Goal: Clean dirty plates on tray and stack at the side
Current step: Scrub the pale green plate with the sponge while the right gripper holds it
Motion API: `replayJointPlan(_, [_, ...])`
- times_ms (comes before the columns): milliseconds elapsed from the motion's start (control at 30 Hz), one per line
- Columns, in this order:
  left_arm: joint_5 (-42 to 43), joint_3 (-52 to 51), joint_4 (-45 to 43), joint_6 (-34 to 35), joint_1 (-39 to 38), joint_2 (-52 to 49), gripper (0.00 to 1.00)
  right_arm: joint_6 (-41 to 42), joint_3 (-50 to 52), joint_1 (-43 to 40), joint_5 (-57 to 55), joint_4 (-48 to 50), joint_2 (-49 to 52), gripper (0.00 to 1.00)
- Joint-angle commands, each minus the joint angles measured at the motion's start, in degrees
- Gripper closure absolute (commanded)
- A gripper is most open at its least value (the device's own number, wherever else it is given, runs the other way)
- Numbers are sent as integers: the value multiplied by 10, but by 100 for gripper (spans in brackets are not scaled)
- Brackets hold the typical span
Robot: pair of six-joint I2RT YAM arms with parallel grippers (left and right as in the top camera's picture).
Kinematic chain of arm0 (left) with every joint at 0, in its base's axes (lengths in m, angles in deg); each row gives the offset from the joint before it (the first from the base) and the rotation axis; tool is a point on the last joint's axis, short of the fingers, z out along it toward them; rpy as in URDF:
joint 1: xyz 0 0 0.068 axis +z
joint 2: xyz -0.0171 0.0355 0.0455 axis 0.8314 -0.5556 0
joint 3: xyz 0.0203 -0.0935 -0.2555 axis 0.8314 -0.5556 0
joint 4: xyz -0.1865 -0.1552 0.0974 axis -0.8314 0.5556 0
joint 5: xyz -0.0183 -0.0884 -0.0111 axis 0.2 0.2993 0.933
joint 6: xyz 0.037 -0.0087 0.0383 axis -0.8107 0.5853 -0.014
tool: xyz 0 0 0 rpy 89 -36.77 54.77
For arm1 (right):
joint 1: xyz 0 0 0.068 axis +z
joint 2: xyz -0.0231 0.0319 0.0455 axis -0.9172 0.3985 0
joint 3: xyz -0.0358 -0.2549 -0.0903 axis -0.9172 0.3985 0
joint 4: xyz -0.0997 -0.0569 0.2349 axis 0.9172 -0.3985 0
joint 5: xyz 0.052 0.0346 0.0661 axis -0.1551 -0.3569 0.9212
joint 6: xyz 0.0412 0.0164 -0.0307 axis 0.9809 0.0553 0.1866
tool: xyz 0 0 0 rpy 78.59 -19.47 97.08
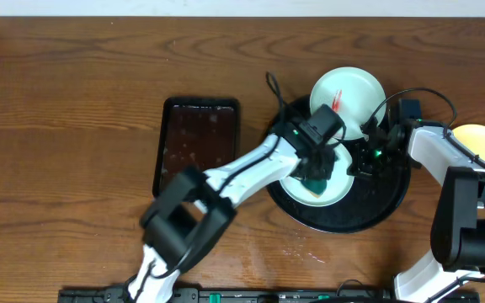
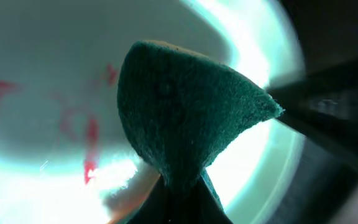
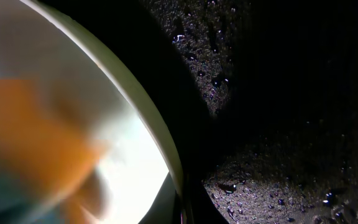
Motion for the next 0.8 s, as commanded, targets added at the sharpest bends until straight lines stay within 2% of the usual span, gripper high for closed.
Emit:
replayJointPlan(0, [-26, 5, -1, 5, 2, -31, 93, 12, 0, 2, -61, 5, 13, 99])
replayJointPlan(67, [-94, 5, 10, 0, 4, -37, 93, 12, 0, 4, -61, 4, 13, 99])
replayJointPlan(200, [-300, 9, 46, -48, 6, -37, 93, 12, 0, 14, -61, 2, 13, 99])
replayJointPlan(233, [-376, 10, 63, -69, 6, -37, 92, 12, 0, 18, -63, 0, 13, 99])
replayJointPlan(367, [-452, 10, 88, -126, 5, -37, 93, 7, 0, 24, -70, 0, 13, 99])
replayJointPlan(500, [-519, 10, 101, -140, 6, -37, 93, 7, 0, 24, -70, -1, 13, 99])
replayJointPlan(600, [-486, 10, 93, -139, 7, -37, 93, 7, 0, 24, -70, -1, 13, 99])
replayJointPlan(667, [-409, 10, 84, -130, 7, -37, 93, 7, 0, 24, -70, -1, 13, 99])
replayJointPlan(767, [-213, 8, 54, -99, 7, -39, 93, 7, 0, 24, -70, -2, 13, 99])
